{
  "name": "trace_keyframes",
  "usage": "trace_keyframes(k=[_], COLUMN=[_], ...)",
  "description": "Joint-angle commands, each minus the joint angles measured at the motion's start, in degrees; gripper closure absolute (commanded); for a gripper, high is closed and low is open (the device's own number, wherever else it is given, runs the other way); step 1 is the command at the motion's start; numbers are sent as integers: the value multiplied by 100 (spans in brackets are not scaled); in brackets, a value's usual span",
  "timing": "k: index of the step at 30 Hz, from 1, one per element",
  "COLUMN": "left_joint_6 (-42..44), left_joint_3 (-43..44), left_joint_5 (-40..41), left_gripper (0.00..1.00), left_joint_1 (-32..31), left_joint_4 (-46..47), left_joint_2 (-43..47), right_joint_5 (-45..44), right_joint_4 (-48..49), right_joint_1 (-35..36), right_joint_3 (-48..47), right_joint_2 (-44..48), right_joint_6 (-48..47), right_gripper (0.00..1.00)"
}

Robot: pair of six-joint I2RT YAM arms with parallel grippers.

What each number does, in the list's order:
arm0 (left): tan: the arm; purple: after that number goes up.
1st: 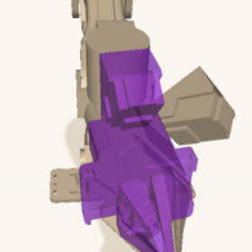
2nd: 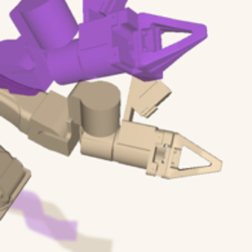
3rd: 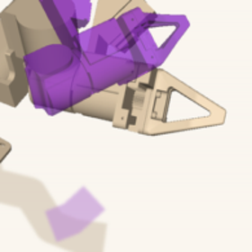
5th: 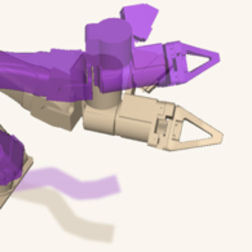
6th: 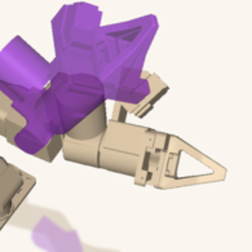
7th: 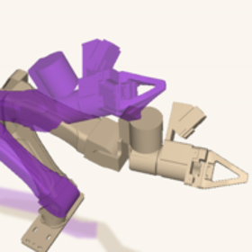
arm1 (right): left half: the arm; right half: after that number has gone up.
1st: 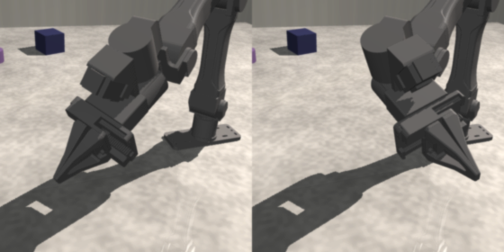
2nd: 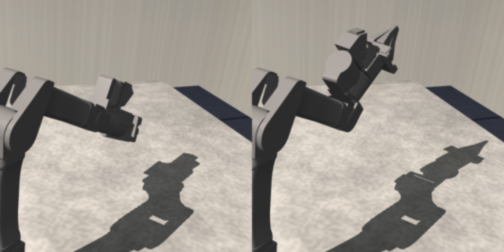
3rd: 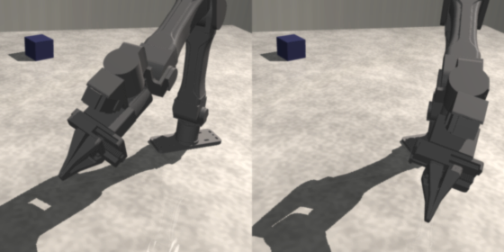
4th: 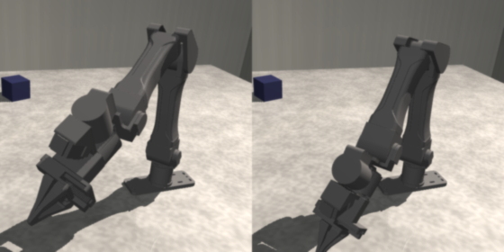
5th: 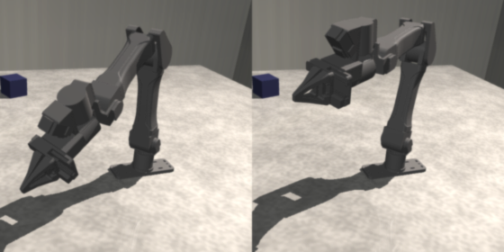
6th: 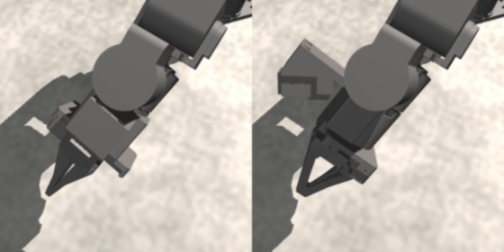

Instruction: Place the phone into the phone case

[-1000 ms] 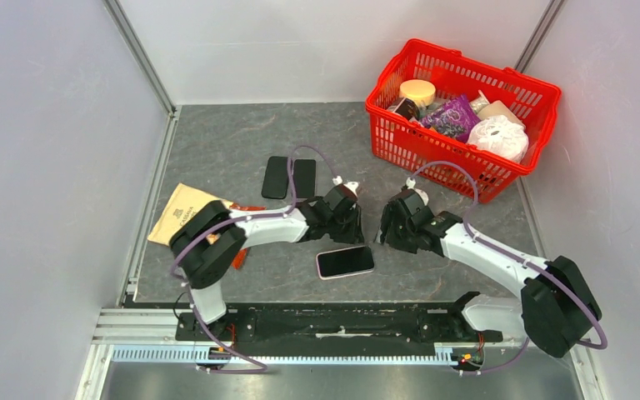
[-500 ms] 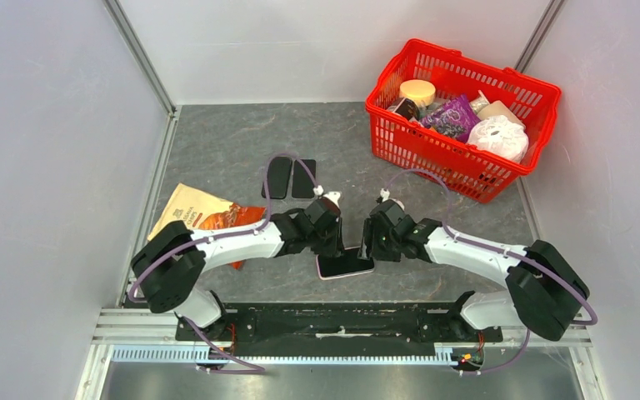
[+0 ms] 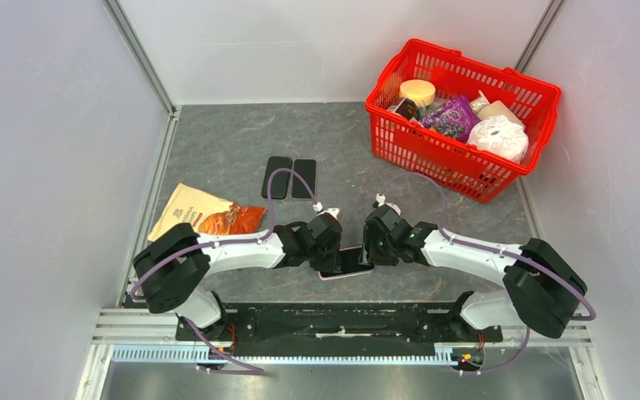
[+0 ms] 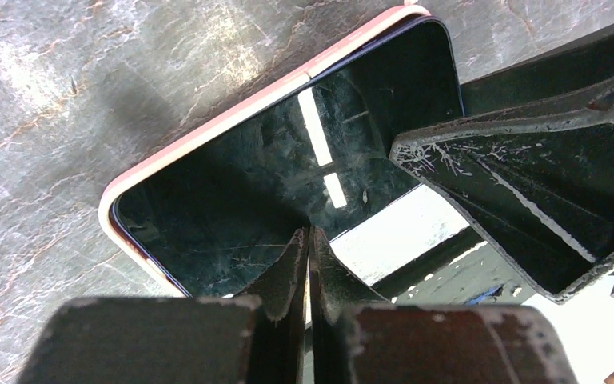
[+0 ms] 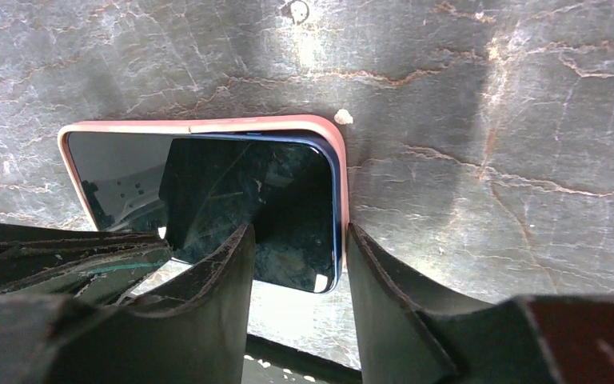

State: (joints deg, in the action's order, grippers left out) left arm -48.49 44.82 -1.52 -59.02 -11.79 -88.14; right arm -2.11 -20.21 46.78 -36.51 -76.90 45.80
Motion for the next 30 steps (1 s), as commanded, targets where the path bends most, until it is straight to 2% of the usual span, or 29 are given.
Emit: trace_keyframes(k=[1, 5, 22, 25, 30], left_joint_6=[-274, -359, -620, -495, -221], left_joint_3=[-120, -171, -564, -444, 25], left_joint_5=[129, 292, 653, 741, 1092], left_gripper=[94, 96, 98, 97, 88], left_joint_1=[-46, -48, -48, -47, -30], left_joint_4=[30, 8, 142, 35, -626], left_joint_2=[-192, -374, -803, -547, 264], right_joint_5=[-189, -276, -594, -748, -963], right_joint_4=[-124, -162, -121, -255, -589], right_joint_1=[147, 284, 1047, 1047, 939], right_joint_3=[-55, -67, -251, -266, -382], right_joint_2=[-174, -306, -1233, -1213, -837], right_joint_6=[15, 83, 389, 453, 443], right_gripper=[52, 56, 57, 57, 52])
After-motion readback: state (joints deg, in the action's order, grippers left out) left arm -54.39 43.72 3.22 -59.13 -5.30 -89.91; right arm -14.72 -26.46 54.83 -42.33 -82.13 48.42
